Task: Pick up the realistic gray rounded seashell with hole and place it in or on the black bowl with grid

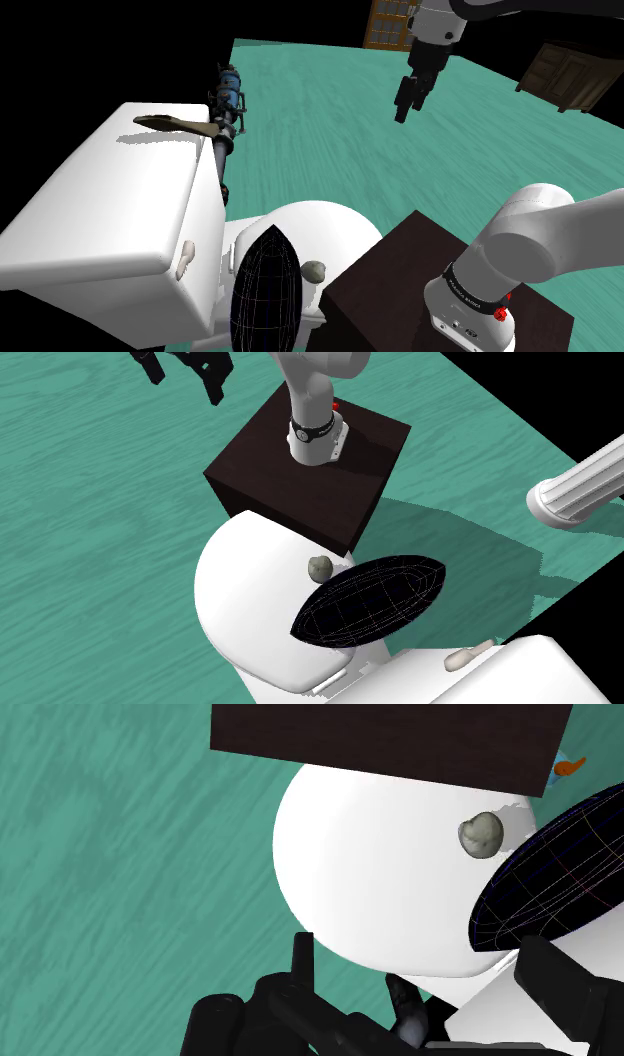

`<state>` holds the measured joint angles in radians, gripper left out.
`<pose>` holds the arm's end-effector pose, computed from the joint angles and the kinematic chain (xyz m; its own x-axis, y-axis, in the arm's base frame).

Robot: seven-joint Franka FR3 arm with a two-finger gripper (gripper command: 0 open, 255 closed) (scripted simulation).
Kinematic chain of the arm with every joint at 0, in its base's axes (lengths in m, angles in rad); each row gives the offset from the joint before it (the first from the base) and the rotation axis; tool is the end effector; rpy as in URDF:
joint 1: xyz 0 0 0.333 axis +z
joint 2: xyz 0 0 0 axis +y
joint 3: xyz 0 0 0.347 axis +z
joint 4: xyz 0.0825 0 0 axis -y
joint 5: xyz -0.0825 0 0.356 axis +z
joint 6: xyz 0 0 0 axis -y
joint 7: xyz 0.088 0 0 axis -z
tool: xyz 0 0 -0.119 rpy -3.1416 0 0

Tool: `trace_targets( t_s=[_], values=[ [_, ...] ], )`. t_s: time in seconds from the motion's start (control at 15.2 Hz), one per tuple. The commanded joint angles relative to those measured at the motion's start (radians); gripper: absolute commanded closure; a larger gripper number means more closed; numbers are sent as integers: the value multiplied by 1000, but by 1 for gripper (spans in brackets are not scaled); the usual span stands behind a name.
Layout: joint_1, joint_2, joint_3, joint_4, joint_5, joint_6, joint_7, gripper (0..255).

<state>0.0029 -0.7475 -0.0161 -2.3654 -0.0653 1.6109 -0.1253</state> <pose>0.2712 -0.0128 0.5897 0.9928 0.1186 -0.0138 0.1192 -0.9915 0.0529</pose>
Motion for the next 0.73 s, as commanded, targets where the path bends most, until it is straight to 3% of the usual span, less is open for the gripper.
trace_targets(
  t_s=[0.0, 0.66],
  values=[
    [0, 0, 0, 0, 0, 0, 0, 0],
    [25, 45, 116, -258, 99, 246, 211, 0]
  ],
)
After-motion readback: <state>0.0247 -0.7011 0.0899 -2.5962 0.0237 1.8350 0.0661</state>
